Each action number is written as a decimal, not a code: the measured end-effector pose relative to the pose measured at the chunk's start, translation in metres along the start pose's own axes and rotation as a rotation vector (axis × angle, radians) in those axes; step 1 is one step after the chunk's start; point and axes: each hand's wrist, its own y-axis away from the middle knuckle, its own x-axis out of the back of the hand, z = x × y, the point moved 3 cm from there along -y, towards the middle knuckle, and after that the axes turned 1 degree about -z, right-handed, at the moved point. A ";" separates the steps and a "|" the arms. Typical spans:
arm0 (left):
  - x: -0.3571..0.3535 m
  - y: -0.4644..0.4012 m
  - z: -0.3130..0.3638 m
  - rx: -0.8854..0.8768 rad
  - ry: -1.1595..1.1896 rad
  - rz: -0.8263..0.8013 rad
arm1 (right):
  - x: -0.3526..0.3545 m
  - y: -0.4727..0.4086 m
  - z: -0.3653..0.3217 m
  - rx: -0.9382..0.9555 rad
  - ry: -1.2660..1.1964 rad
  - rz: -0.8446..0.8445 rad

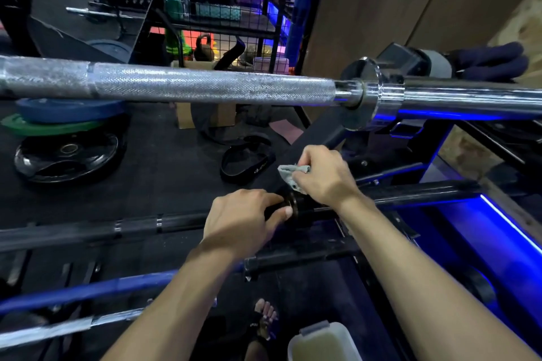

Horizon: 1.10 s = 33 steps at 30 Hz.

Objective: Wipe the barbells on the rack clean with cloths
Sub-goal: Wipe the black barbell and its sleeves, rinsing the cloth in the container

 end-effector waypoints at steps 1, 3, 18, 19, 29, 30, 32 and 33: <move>0.000 0.000 0.000 0.000 0.001 0.005 | 0.003 0.002 0.006 0.010 0.033 -0.009; -0.001 0.001 0.000 -0.002 0.000 0.020 | 0.012 0.011 0.022 0.028 0.013 0.044; -0.002 -0.001 0.000 -0.015 -0.008 0.040 | 0.023 0.032 0.033 0.167 -0.065 0.225; -0.002 -0.001 0.000 -0.022 -0.014 0.033 | 0.023 0.037 0.030 0.205 -0.101 0.225; -0.006 -0.001 0.002 -0.084 -0.065 0.061 | 0.009 0.045 0.015 0.352 -0.126 0.131; -0.007 -0.002 0.002 -0.077 -0.100 0.056 | 0.006 0.048 0.016 0.360 -0.130 0.138; -0.009 -0.003 0.001 -0.071 -0.140 0.053 | 0.004 0.057 0.019 0.402 -0.154 0.183; -0.010 -0.004 0.001 -0.073 -0.151 0.060 | 0.004 0.063 0.020 0.443 -0.181 0.201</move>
